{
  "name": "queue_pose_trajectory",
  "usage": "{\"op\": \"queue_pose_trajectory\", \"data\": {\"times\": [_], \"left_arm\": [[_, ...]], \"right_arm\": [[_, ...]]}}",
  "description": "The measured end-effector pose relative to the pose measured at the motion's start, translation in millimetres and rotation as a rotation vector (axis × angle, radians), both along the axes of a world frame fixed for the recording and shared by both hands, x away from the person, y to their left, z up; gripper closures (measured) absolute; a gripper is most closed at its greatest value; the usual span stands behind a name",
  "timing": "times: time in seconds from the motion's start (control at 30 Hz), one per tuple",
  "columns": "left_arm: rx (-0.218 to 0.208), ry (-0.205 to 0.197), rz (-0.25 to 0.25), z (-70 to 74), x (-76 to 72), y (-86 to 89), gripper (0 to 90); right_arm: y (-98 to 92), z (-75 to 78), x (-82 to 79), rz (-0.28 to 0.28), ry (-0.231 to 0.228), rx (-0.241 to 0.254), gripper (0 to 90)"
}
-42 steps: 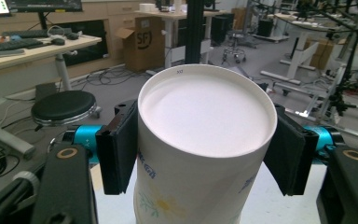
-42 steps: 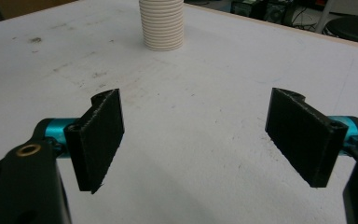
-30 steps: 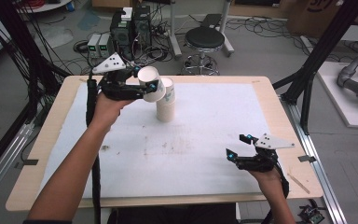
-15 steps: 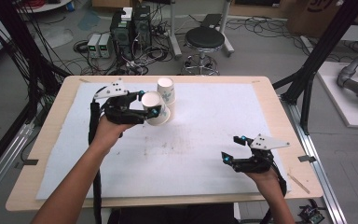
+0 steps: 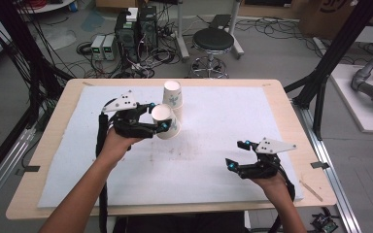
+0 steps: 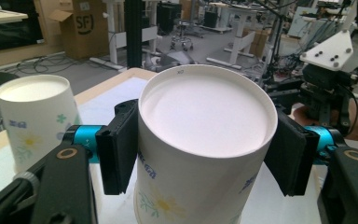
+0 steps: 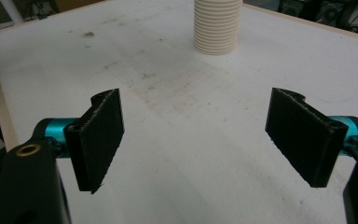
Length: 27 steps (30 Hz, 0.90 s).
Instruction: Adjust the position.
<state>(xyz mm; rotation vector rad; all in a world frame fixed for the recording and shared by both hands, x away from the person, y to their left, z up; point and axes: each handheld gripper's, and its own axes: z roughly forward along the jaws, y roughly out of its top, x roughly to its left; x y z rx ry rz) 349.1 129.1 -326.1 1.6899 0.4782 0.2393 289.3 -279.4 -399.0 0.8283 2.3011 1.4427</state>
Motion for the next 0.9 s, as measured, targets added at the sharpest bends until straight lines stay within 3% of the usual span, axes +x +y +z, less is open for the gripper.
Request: {"op": "queue_pose_trajectory", "data": {"times": [0.37, 0.6, 0.9], "left_arm": [[0.027, 0.024, -0.091, -15.0, -7.0, -17.7, 33.6], [0.043, 0.041, -0.122, -22.8, -13.4, -30.2, 33.5], [0.054, 0.047, -0.205, -32.4, -20.4, -51.3, 33.5]], "right_arm": [[28.1, 9.4, 10.9, 0.122, -0.005, 0.039, 19.8], [47.3, 9.4, 13.3, 0.196, -0.005, 0.051, 19.8], [57.4, 10.0, 10.5, 0.262, -0.008, 0.068, 19.8]]}}
